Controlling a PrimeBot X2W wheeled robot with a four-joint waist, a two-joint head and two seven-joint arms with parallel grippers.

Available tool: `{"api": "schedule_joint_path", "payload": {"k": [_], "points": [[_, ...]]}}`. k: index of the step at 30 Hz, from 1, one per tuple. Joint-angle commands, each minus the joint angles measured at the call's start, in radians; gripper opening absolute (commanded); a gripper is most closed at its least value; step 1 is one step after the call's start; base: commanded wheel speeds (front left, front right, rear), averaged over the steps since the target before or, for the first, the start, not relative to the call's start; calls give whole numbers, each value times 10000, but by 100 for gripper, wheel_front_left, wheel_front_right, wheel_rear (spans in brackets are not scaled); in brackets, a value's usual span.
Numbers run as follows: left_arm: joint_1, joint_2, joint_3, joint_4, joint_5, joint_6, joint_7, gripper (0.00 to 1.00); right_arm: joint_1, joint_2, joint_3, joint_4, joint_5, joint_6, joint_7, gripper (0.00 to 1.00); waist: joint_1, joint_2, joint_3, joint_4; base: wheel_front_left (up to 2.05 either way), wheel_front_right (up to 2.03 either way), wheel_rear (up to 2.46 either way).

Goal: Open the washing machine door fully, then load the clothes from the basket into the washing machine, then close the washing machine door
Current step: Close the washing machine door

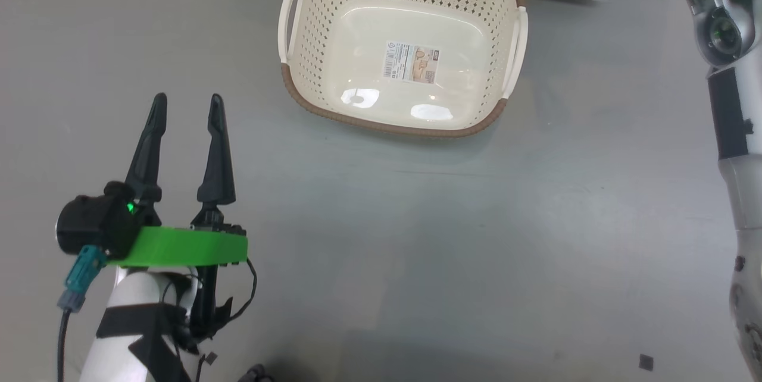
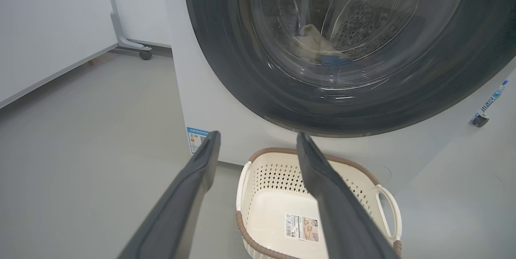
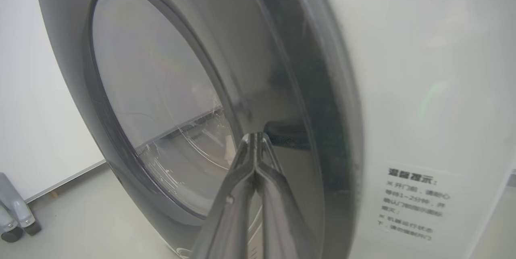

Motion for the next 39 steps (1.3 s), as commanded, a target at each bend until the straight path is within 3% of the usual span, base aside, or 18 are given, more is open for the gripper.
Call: {"api": "schedule_joint_path", "payload": {"k": [1, 16, 39], "points": [[-87, 172, 355, -260, -47, 6, -67, 100, -358, 29, -5, -225, -17, -38, -20, 0, 0, 0, -62, -47, 0, 0, 0], [184, 483, 645, -298, 64, 6, -67, 100, 1852, 75, 1015, -979, 1102, -38, -20, 0, 0, 0, -1154, -942, 0, 0, 0], [1661, 870, 1480, -292, 184, 6, -67, 100, 5171, 309, 1872, -2065, 1263, -38, -20, 0, 0, 0, -3341, -2739, 0, 0, 0]]}}
